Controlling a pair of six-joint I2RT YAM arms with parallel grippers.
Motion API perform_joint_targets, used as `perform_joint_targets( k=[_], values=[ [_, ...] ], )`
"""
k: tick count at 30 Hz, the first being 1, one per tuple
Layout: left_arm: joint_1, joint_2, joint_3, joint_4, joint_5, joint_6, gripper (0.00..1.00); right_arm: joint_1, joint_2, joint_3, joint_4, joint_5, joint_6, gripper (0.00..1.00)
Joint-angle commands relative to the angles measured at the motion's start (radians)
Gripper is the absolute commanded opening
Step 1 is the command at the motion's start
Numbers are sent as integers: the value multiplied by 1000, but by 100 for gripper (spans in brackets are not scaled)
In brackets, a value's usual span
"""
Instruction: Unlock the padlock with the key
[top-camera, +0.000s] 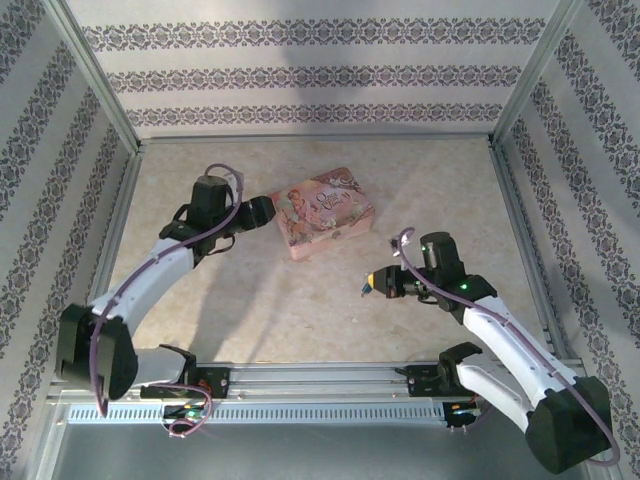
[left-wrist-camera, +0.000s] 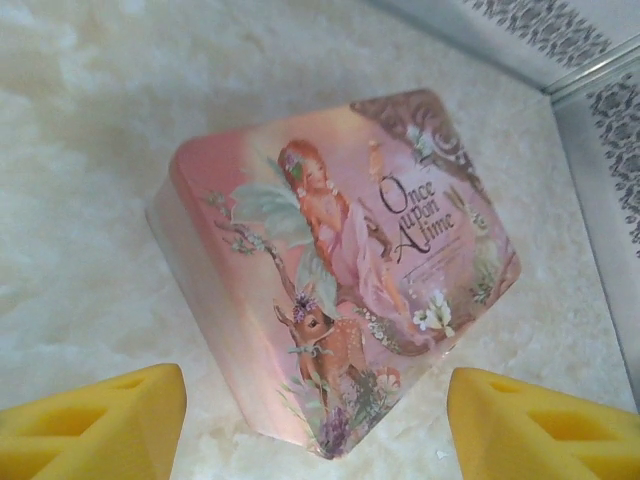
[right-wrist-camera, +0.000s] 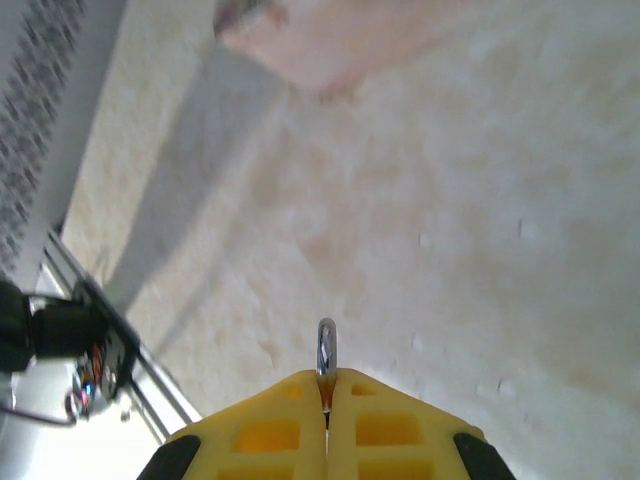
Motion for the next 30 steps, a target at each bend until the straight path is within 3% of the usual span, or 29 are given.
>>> perform_joint_targets(
  k=[1,10,30],
  values=[
    [21,-99,-67,39,-97,55,71,69,44,30,-113,37,-29,0],
    [45,-297,-137,-14,-195,96,74,194,264,79,-78,54,-23,0],
    [56,-360,-154,-77,-219,119,75,234,552,114,97,-6,3,0]
  ],
)
